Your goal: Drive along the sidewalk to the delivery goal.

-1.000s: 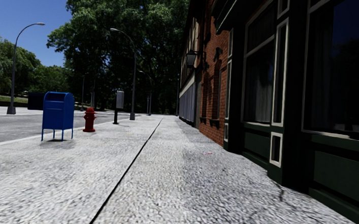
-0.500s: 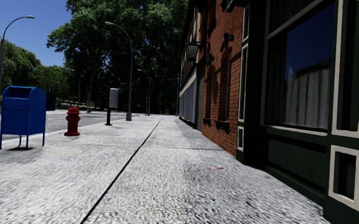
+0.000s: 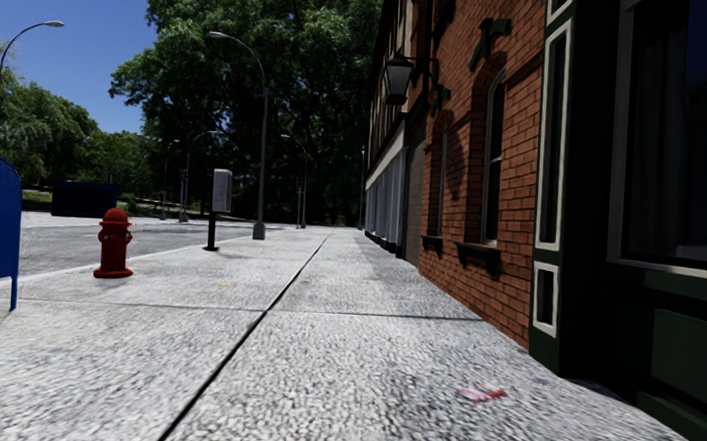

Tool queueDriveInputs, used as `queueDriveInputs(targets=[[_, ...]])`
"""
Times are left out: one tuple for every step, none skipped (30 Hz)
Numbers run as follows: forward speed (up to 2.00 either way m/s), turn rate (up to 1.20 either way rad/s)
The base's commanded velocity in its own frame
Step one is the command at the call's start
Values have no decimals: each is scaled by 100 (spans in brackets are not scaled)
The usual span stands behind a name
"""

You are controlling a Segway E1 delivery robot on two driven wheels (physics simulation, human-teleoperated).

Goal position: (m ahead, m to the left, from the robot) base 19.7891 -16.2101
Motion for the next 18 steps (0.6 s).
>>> queueDriveInputs(targets=[[200,0],[200,0],[200,0],[200,0],[200,0],[200,0],[200,0],[200,0],[200,0],[200,0],[200,0],[200,0],[200,0],[200,0],[200,0],[200,0],[200,0],[200,0]])
